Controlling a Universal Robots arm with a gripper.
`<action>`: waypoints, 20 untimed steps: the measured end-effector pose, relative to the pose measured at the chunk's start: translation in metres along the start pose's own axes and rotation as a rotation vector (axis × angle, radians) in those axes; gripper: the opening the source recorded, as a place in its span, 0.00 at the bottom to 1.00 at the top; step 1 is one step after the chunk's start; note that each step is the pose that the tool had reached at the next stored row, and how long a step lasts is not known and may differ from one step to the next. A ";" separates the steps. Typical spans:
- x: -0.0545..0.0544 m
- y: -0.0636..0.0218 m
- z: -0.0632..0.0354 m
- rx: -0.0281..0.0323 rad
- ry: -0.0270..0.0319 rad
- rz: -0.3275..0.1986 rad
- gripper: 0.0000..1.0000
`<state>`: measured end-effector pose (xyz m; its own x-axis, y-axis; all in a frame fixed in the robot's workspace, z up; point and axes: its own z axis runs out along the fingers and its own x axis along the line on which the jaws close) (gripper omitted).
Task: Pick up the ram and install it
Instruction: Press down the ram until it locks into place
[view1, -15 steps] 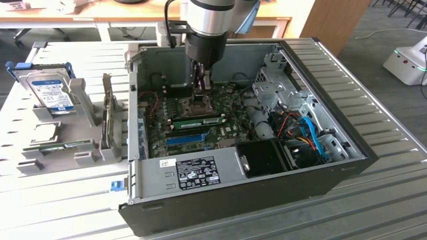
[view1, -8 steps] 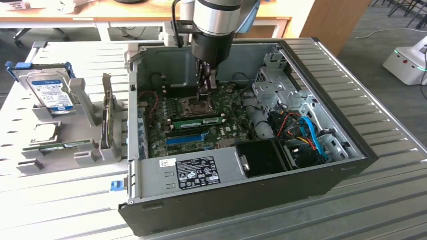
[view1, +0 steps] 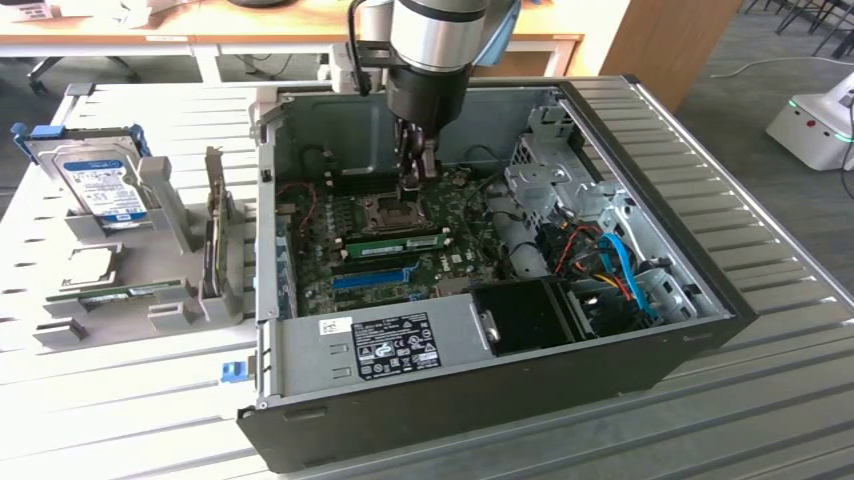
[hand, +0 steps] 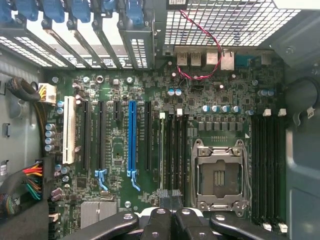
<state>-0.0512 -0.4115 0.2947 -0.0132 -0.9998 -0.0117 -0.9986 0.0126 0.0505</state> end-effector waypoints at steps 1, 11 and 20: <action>0.000 0.0000 -0.0001 0.0000 -0.0001 0.000 0.11; 0.000 0.0008 -0.0159 0.0000 0.0001 0.000 0.11; 0.000 0.0017 -0.0331 0.0000 0.0001 0.000 0.11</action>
<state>-0.0512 -0.4115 0.3279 -0.0132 -0.9998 -0.0117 -0.9986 0.0126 0.0505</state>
